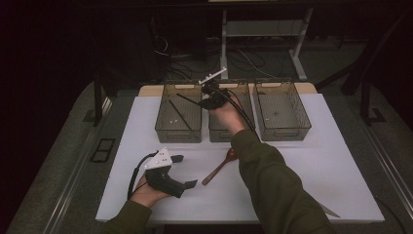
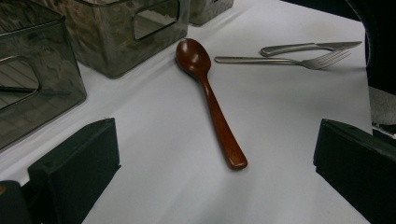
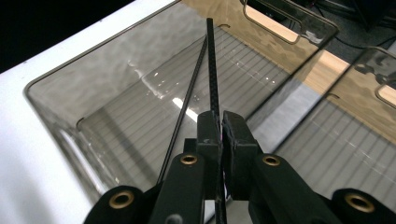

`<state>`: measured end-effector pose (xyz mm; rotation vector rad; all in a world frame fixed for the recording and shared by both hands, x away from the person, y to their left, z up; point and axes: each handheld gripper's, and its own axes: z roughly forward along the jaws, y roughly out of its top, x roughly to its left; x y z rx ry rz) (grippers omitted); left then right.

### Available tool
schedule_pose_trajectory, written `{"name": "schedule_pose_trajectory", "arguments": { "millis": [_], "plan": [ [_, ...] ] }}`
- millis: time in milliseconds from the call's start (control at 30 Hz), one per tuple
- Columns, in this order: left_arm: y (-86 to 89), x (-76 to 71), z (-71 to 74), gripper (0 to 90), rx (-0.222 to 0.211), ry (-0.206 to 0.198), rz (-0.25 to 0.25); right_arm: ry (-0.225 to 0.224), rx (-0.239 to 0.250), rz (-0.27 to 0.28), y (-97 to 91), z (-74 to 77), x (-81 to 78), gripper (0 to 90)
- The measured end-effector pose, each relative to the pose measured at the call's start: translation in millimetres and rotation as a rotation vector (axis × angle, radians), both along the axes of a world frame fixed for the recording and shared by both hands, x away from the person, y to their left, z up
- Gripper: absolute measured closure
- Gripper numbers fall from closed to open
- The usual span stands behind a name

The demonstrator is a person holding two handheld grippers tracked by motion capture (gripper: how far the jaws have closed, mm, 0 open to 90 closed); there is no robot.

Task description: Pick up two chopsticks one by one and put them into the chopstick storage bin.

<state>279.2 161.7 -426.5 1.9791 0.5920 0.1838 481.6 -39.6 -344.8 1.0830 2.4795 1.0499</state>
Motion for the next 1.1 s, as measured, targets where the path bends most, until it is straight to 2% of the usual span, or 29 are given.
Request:
{"name": "schedule_pose_trajectory", "arguments": {
  "millis": [267,400,467,533,800,867,1100],
  "plan": [
    [0.5,0.8,0.4,0.0,-0.008,-0.001,-0.007,0.031,-0.026,-0.002,29.7,-10.2,16.1,85.0],
    [1.0,0.6,0.3,0.0,-0.009,-0.001,-0.011,0.028,-0.014,0.001,40.4,-15.5,19.5,83.9],
    [1.0,0.3,0.3,0.0,-0.015,0.001,-0.007,0.009,0.005,-0.007,42.8,-17.7,19.7,72.1],
    [1.0,0.3,0.3,0.0,-0.016,0.000,-0.007,0.016,0.011,-0.007,43.5,-18.4,19.0,66.2],
    [0.6,0.3,0.1,0.0,-0.004,-0.005,-0.012,0.001,0.061,0.030,32.6,-3.6,12.2,48.7],
    [0.8,0.2,0.1,0.0,-0.003,-0.003,-0.011,-0.013,0.074,0.038,27.7,0.3,9.5,45.8],
    [0.8,0.0,0.0,0.0,0.004,-0.006,-0.010,-0.012,0.102,0.082,3.9,7.1,-1.0,39.9]
  ]
}}
